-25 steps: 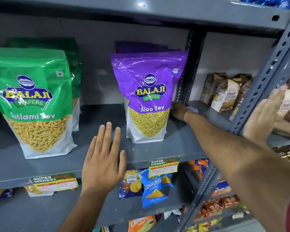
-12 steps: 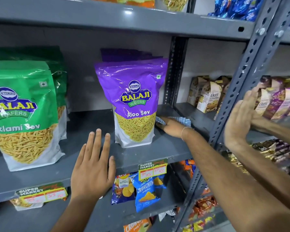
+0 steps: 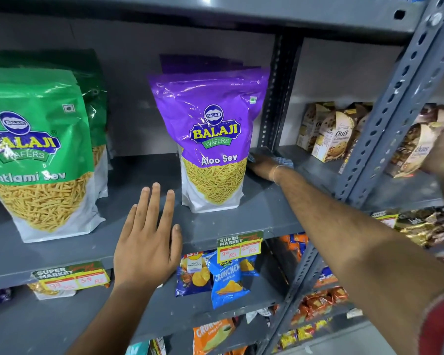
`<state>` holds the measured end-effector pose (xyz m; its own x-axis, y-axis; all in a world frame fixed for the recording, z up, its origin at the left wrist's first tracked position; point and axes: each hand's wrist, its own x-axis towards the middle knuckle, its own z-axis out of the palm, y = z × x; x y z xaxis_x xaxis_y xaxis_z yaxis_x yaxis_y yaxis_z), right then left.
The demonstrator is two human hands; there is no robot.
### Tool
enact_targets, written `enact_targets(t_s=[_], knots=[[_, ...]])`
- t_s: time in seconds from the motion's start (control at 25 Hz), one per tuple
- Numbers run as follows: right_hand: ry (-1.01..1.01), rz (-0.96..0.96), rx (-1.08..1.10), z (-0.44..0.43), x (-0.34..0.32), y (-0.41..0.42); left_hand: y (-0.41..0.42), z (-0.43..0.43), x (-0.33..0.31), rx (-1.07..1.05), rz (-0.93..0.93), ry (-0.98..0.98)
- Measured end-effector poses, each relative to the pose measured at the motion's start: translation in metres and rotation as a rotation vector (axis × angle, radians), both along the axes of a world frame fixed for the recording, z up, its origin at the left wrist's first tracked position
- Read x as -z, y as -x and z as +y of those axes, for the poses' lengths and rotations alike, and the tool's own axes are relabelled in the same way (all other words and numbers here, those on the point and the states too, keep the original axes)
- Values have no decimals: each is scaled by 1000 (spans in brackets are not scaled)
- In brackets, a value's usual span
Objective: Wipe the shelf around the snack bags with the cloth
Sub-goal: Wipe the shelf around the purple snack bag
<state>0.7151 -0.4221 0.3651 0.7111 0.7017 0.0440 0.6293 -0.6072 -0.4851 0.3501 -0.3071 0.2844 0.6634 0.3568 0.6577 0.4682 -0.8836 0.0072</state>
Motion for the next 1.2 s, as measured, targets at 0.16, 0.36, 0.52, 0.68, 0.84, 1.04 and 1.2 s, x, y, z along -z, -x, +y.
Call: enact_targets(t_s=[0.16, 0.36, 0.52, 0.68, 0.84, 1.04, 1.2], knots=[[15, 47, -28, -16, 7, 7, 1, 1, -1, 8, 6, -7], [-90, 181, -92, -54, 9, 39, 0, 0, -3, 10, -11, -2], [-297, 219, 162, -33, -3, 26, 1, 0, -2, 2, -28, -5], [-137, 164, 247, 12, 25, -68, 1, -1, -3, -13, -5, 7], [-29, 123, 139, 25, 20, -76, -1, 0, 0, -12, 2, -8], [60, -52, -47, 11, 1, -34, -2, -1, 1, -7, 3, -44], [-8, -14, -61, -12, 14, -9, -2, -2, -1, 1, -7, -23]])
